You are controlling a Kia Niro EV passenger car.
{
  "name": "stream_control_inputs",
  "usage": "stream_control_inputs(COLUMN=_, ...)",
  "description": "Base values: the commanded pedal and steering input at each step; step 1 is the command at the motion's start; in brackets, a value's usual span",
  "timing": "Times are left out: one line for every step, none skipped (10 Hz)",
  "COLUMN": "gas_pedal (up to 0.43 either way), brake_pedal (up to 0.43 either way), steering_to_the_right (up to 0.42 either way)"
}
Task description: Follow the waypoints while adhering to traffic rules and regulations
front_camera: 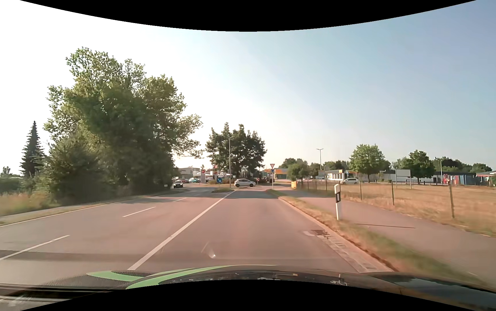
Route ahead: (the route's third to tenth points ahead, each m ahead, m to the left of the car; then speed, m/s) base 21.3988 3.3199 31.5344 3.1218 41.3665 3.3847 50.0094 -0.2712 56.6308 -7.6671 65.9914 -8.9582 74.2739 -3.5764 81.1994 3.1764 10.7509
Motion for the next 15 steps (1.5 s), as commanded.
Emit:
stream_control_inputs(gas_pedal=0.0, brake_pedal=0.0, steering_to_the_right=-0.005)
stream_control_inputs(gas_pedal=0.0, brake_pedal=0.012, steering_to_the_right=-0.005)
stream_control_inputs(gas_pedal=0.0, brake_pedal=0.049, steering_to_the_right=-0.005)
stream_control_inputs(gas_pedal=0.0, brake_pedal=0.073, steering_to_the_right=-0.005)
stream_control_inputs(gas_pedal=0.0, brake_pedal=0.091, steering_to_the_right=-0.006)
stream_control_inputs(gas_pedal=0.0, brake_pedal=0.104, steering_to_the_right=-0.007)
stream_control_inputs(gas_pedal=0.0, brake_pedal=0.116, steering_to_the_right=-0.007)
stream_control_inputs(gas_pedal=0.0, brake_pedal=0.134, steering_to_the_right=-0.007)
stream_control_inputs(gas_pedal=0.0, brake_pedal=0.152, steering_to_the_right=-0.007)
stream_control_inputs(gas_pedal=0.0, brake_pedal=0.165, steering_to_the_right=-0.007)
stream_control_inputs(gas_pedal=0.0, brake_pedal=0.171, steering_to_the_right=-0.007)
stream_control_inputs(gas_pedal=0.0, brake_pedal=0.177, steering_to_the_right=-0.007)
stream_control_inputs(gas_pedal=0.0, brake_pedal=0.177, steering_to_the_right=-0.007)
stream_control_inputs(gas_pedal=0.0, brake_pedal=0.177, steering_to_the_right=-0.007)
stream_control_inputs(gas_pedal=0.0, brake_pedal=0.177, steering_to_the_right=-0.006)
